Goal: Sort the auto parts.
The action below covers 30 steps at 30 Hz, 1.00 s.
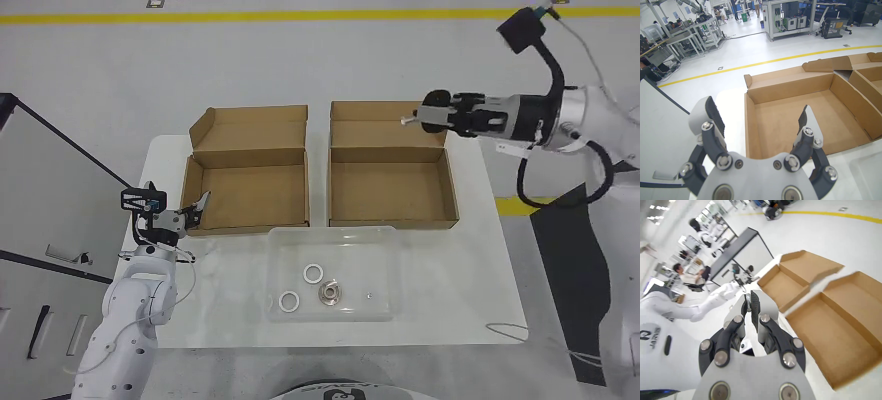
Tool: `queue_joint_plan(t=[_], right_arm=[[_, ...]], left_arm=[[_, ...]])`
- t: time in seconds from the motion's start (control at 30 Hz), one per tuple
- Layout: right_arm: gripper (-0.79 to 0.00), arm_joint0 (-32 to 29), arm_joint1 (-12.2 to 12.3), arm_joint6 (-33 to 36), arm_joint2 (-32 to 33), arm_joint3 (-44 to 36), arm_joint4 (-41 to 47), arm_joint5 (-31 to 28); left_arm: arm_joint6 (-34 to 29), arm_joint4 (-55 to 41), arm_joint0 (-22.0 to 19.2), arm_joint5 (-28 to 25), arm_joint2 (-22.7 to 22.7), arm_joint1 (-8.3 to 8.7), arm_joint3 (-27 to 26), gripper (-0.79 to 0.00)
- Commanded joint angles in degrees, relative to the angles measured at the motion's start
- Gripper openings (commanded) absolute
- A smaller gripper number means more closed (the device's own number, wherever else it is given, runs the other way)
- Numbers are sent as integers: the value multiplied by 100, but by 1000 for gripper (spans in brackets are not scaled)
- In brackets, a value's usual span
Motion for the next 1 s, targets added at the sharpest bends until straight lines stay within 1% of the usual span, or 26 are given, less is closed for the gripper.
queue_joint_plan(t=[0.0,0.2,0.33,0.43,0.6,0.73,0.83,0.97], right_arm=[[-785,214,14,166,-151,91,-537,-13],[-785,961,-16,411,-864,625,-1622,-336],[-785,1487,-115,157,-1448,1110,-2124,-614],[-785,1878,-235,-73,-2000,1486,-2517,-770],[-785,2281,-438,-309,-2809,1976,-3083,-851],[-785,2476,-633,-440,-3450,2420,-3456,-795],[-785,2565,-771,-532,-3810,2681,-3601,-736],[-785,2605,-920,-627,-4135,2962,-3709,-613]], left_arm=[[0,0,0,0,0,0,0,0],[0,0,0,0,0,0,0,0],[0,0,0,0,0,0,0,0],[0,0,0,0,0,0,0,0],[0,0,0,0,0,0,0,0],[0,0,0,0,0,0,0,0],[0,0,0,0,0,0,0,0],[0,0,0,0,0,0,0,0]])
